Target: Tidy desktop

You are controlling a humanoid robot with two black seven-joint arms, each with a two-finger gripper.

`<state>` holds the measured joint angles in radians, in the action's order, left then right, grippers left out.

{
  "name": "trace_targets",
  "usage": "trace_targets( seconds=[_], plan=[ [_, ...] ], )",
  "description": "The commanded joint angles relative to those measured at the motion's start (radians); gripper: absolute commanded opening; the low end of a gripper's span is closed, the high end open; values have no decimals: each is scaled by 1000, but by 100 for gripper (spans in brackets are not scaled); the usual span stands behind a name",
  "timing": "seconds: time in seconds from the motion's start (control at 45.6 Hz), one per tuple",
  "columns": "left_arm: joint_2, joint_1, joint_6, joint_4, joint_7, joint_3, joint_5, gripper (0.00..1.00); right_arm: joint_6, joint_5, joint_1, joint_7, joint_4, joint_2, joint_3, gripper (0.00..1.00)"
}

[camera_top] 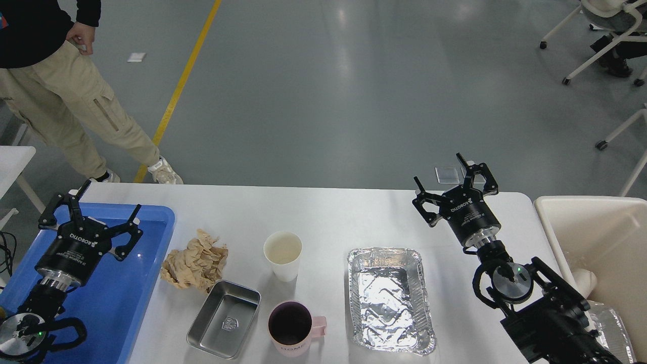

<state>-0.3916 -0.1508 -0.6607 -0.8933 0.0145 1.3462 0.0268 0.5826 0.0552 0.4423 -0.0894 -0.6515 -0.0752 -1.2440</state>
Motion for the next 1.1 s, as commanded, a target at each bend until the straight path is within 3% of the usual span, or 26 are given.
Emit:
trace_targets(
  seconds=[0.0,0.219,0.57,0.658,0.899,1.074],
  plan=[
    [-16,-1,0,-1,-5,-15,-2,98,0,0,4,-1,0,2,-2,100],
    [-58,-6,101,-9,-91,-105,-18,98,0,0,4,-1,3,15,0,100],
    [-171,-9,156,-98,-106,-133,-24,98,-1,0,6,-1,0,23,0,100],
    [-248,-10,181,-102,-128,-197,-33,98,-1,0,6,-1,0,25,-2,100],
    [-522,-6,200,-128,-131,-340,-33,98,0,0,10,-1,0,55,-2,100],
    [-766,-3,213,-225,-131,-412,-33,98,0,0,12,-1,-2,84,0,100]
  ],
)
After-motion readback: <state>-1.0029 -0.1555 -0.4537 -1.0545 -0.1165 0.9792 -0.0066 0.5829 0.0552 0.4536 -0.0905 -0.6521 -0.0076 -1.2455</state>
